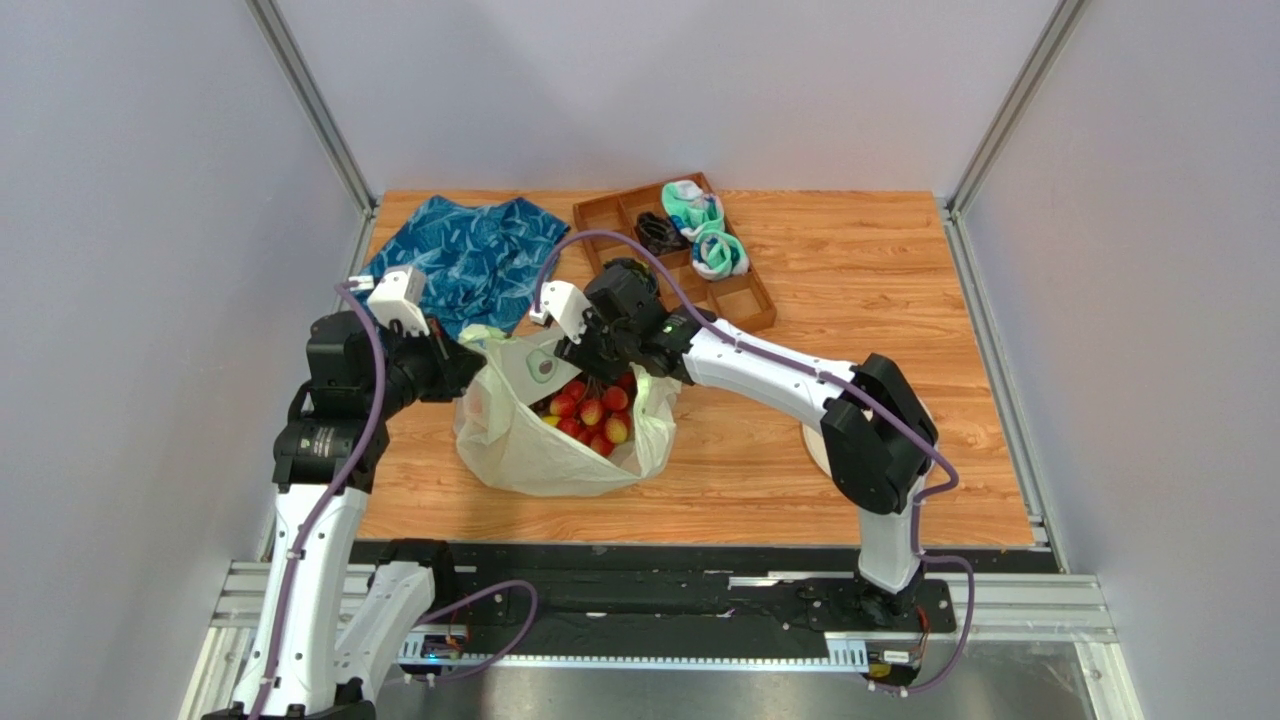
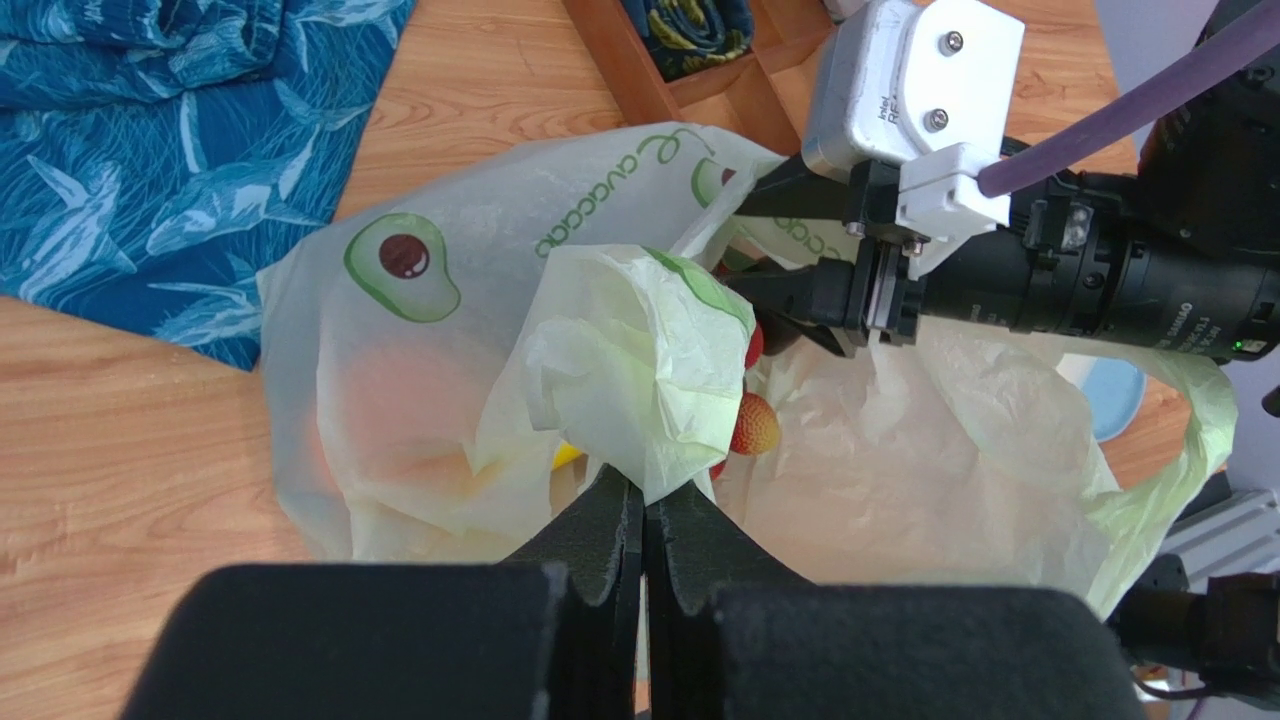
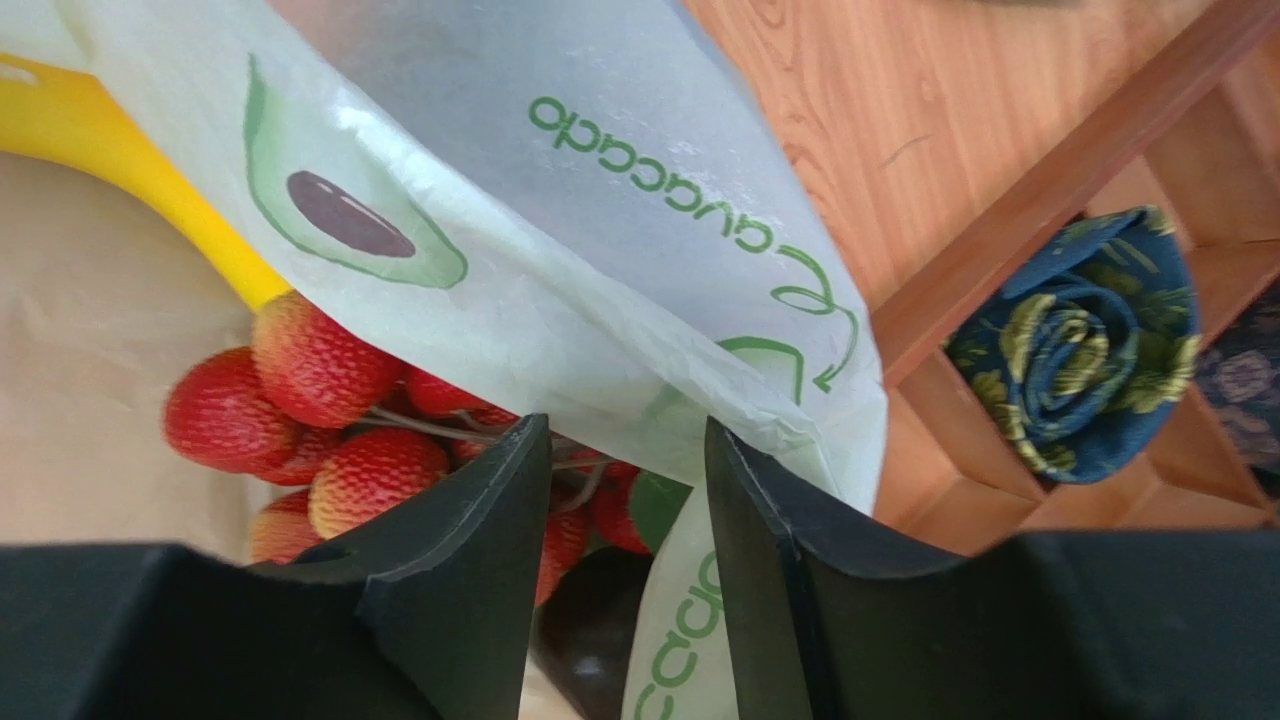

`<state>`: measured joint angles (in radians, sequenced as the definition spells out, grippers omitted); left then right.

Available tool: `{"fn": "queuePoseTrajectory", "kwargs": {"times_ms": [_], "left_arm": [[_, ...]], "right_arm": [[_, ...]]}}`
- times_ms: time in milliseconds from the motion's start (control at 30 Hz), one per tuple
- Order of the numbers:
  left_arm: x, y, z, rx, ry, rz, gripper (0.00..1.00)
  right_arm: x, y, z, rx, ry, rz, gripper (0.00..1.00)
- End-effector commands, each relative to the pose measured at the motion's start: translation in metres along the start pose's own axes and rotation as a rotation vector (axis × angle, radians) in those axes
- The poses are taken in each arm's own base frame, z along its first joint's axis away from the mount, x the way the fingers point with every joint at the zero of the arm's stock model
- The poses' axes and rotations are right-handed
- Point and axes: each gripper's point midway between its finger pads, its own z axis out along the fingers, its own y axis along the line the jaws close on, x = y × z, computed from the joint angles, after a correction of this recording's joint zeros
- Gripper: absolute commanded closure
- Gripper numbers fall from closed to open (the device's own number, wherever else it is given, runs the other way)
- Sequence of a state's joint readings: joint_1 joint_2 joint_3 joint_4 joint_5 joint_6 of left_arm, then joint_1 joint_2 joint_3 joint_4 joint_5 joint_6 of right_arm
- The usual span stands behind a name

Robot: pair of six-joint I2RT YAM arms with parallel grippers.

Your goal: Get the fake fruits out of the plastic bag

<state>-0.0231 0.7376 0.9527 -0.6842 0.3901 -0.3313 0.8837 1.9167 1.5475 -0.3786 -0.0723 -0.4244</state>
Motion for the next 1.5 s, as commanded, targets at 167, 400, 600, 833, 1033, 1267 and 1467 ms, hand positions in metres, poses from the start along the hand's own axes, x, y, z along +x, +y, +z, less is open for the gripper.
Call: {"fn": "queuePoseTrajectory", "kwargs": {"times_ms": [167,400,600,833,1033,1267,1467], "left_arm": [[-0.02,0.0,0.004,0.001,-0.054,0.025,1.0],[-0.017,0.005,0.008,-0.011,-0.042,0.011,1.0],[-0.02,0.013,0.008,-0.042,-0.046,0.009,1.0],[-0.023,0.017,0.006,-0.056,-0.062,-0.006,1.0],[-0.023,0.019,0.007,-0.059,-0.054,-0.012,1.0],[-0.025,0.018,0.009,-0.048,-0.056,-0.019,1.0],[-0.022,0.02,0.008,-0.053,-0.055,-0.018,1.0]], "right_arm": [[-0.017,0.019,-0.017,-0.037,-0.028,0.217,0.59],[0.003,0.014,0.006,0.019,0.042,0.282,0.52],[0.013,-0.008,0.031,0.068,0.073,0.307,0.47],[0.024,-0.017,0.033,0.128,0.098,0.301,0.4],[0.042,0.002,0.02,0.083,0.139,0.356,0.39],[0.055,0.039,0.001,-0.047,0.176,0.38,0.38],[0.045,0.05,0.001,-0.099,0.144,0.268,0.79]]}}
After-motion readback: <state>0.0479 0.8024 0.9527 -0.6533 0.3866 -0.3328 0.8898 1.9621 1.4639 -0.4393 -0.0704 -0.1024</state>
